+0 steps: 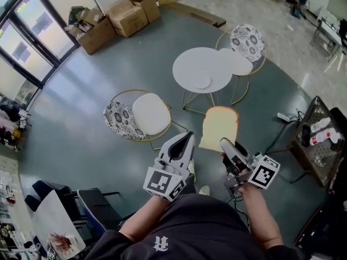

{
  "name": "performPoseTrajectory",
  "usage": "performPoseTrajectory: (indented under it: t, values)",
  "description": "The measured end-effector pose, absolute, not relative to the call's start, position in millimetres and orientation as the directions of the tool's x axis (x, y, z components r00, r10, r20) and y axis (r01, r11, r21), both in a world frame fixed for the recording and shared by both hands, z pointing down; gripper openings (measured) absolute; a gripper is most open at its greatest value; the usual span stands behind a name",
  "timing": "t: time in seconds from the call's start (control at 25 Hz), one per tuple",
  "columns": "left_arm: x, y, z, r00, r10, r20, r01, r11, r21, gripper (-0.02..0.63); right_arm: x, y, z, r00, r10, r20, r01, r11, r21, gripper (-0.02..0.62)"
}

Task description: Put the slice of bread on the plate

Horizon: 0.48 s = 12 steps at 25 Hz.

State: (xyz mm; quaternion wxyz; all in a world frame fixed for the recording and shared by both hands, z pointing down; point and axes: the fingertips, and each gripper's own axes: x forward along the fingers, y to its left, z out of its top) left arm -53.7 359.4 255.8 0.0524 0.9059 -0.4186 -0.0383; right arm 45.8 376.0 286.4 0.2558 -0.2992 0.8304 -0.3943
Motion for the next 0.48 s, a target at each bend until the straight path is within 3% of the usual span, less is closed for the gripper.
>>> performPoseTrajectory:
  t: [0.48]
  values:
    - [-58.4,241.4,269.0,0.667,-0.744,-0.035,-0.733,-0.664,0.152,0.006,38.0,265.3,303.8,-0.676,-0.722,-0.145,-0.326,0.47,-0.82,0.092]
